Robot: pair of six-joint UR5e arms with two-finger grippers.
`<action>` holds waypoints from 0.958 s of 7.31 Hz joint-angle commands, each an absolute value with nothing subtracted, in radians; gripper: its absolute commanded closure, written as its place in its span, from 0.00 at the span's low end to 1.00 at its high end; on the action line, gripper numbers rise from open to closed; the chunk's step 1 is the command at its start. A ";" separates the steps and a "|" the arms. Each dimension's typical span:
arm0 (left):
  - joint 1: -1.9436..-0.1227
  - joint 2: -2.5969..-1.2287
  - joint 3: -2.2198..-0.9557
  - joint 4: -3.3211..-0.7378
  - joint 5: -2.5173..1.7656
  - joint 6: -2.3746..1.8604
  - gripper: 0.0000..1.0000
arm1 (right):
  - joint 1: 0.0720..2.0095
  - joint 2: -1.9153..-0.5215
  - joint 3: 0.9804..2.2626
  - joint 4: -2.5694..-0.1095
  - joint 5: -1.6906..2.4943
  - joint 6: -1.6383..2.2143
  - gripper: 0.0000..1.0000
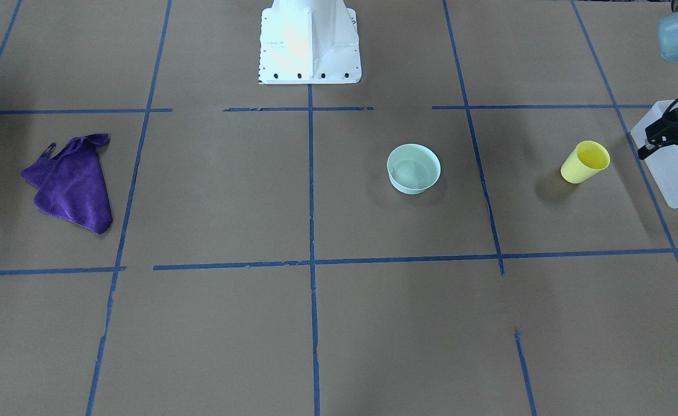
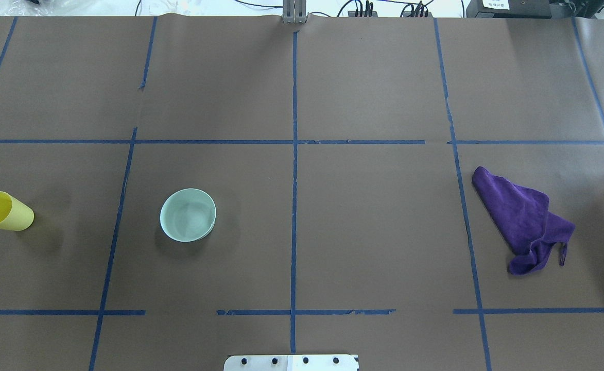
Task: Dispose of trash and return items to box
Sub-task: 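Move the left gripper toward the yellow cup while the right gripper approaches the purple cloth, then grasp the yellow cup with the left gripper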
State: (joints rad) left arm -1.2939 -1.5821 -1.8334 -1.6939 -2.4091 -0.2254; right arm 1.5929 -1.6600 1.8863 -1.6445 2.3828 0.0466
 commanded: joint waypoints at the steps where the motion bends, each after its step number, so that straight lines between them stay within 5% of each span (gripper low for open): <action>1: -1.169 -1.553 -1.838 -1.756 -2.386 -0.324 0.00 | 1.592 -1.663 1.887 -1.644 2.384 0.048 0.00; 7: -1.154 -1.420 -1.772 -1.979 -2.261 -0.405 0.00 | 1.592 -1.672 1.884 -1.643 2.395 0.054 0.00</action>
